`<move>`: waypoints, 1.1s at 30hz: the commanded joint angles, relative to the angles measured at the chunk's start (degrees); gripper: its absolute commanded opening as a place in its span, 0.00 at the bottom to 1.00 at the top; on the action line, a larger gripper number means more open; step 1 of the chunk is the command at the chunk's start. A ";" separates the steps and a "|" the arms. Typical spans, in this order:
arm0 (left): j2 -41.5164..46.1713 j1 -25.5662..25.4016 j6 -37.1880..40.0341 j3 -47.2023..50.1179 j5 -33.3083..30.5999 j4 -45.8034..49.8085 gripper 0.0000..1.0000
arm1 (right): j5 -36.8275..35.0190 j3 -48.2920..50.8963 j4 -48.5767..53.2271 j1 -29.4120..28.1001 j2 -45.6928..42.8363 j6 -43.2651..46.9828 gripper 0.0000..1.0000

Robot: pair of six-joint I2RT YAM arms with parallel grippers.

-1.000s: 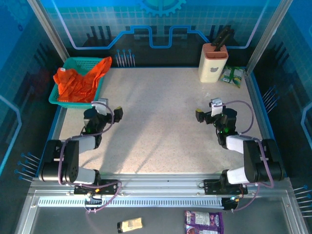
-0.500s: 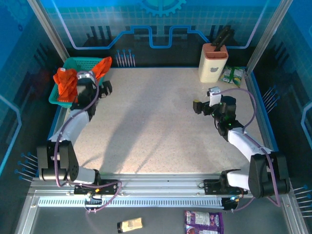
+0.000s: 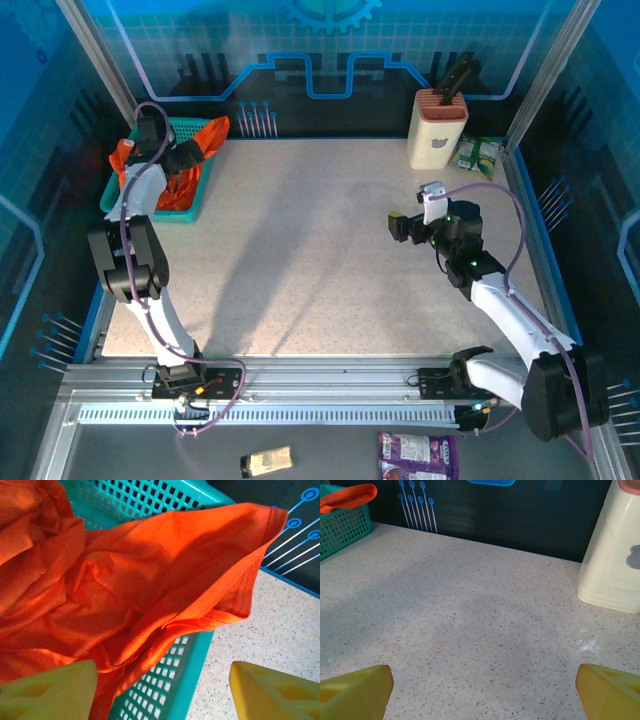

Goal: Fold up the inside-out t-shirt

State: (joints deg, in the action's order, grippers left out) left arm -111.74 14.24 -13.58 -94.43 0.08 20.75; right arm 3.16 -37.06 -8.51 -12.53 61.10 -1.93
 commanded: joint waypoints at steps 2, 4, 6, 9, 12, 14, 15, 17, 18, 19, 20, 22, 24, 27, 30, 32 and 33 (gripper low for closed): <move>-5.44 0.85 -1.27 -7.56 8.74 4.63 0.68 | -1.90 -0.48 3.05 -1.58 -2.92 -0.42 0.95; -8.19 1.22 -1.36 -10.82 10.11 6.14 0.65 | -2.47 -0.28 3.83 -2.01 -3.81 -0.45 0.95; -10.37 1.40 -1.51 -13.41 11.46 6.88 0.63 | -3.07 -0.03 4.69 -2.48 -4.70 -0.37 0.95; -13.46 1.58 -1.54 -17.20 12.43 8.17 0.62 | -4.19 0.71 5.60 -2.84 -6.52 -0.35 0.95; -16.15 1.58 -1.62 -20.08 12.93 9.06 0.62 | -4.89 1.28 6.44 -2.99 -8.10 -0.21 0.95; -17.75 1.54 -2.04 -21.63 13.29 9.44 0.61 | -5.30 1.39 7.13 -3.15 -8.94 -0.18 0.95; -18.30 1.58 -2.23 -22.18 13.58 9.49 0.61 | -5.38 1.42 7.44 -3.18 -9.27 -0.13 0.95; -19.47 1.58 -2.57 -23.19 13.72 9.72 0.58 | -5.61 1.40 8.02 -3.20 -9.89 -0.18 0.95; -19.87 1.58 -2.59 -23.58 13.73 9.82 0.56 | -5.61 1.39 8.16 -3.29 -10.10 -0.24 0.95; -20.16 1.53 -2.59 -23.82 13.91 9.70 0.52 | -5.62 1.38 8.46 -3.33 -10.41 -0.29 0.95; -20.30 1.58 -2.63 -24.00 13.98 9.59 0.49 | -5.76 1.37 8.64 -3.36 -10.64 -0.35 0.95; -20.27 1.63 -2.70 -24.01 14.23 9.31 0.41 | -6.03 1.39 8.99 -3.53 -11.12 -0.33 0.95; -19.70 1.67 -2.59 -23.91 14.11 9.10 0.30 | -6.13 1.33 9.28 -3.55 -11.50 -0.32 0.94; -18.31 1.96 -2.32 -23.15 13.82 8.08 0.14 | -6.32 1.12 9.56 -3.79 -11.96 -0.44 0.95; -16.59 2.37 -1.96 -23.19 14.65 7.65 0.00 | -6.34 1.03 9.83 -4.00 -12.32 -0.61 0.94; -14.82 2.55 -1.65 -23.08 14.70 7.55 0.00 | -6.45 0.90 9.90 -4.13 -12.54 -0.62 0.94; -13.59 2.65 -1.42 -22.98 15.01 7.55 0.00 | -6.44 0.76 10.13 -4.24 -12.65 -0.64 0.94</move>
State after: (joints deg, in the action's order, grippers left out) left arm -130.96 16.05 -16.14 -116.05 13.30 28.56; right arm -2.66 -36.32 0.54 -15.62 49.58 -1.96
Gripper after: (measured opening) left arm 0.052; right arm 0.942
